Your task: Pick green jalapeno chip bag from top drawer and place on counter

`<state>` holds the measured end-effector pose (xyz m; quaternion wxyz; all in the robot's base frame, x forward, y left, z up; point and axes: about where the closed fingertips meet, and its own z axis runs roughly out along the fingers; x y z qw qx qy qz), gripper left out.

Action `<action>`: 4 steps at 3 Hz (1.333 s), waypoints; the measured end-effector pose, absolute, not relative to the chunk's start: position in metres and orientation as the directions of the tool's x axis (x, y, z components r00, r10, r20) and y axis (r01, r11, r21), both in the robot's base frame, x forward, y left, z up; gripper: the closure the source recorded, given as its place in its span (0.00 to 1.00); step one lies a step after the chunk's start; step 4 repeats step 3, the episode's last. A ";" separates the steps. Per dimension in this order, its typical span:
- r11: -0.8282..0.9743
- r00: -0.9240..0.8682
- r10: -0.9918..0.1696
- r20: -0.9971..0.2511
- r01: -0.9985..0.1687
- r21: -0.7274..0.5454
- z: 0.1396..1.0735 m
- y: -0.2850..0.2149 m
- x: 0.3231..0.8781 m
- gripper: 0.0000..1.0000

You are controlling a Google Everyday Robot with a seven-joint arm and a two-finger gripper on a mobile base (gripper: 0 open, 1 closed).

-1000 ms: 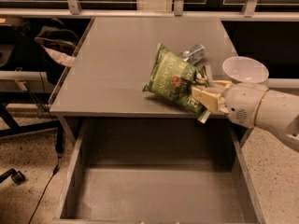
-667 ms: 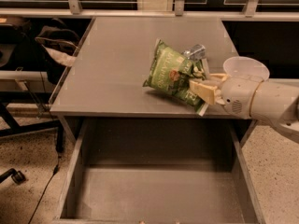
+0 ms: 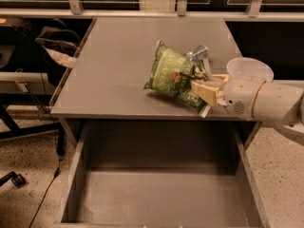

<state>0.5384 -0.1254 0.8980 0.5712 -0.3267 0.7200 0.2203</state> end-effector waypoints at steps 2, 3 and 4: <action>0.689 -0.134 -0.219 -0.967 -0.722 -0.056 0.898 -0.125 0.538 0.00; 0.689 -0.134 -0.219 -0.967 -0.722 -0.056 0.898 -0.125 0.538 0.00; 0.689 -0.134 -0.219 -0.967 -0.722 -0.056 0.898 -0.125 0.538 0.00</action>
Offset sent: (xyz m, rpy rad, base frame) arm 0.0000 0.0000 0.0000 0.0000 0.0000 0.0000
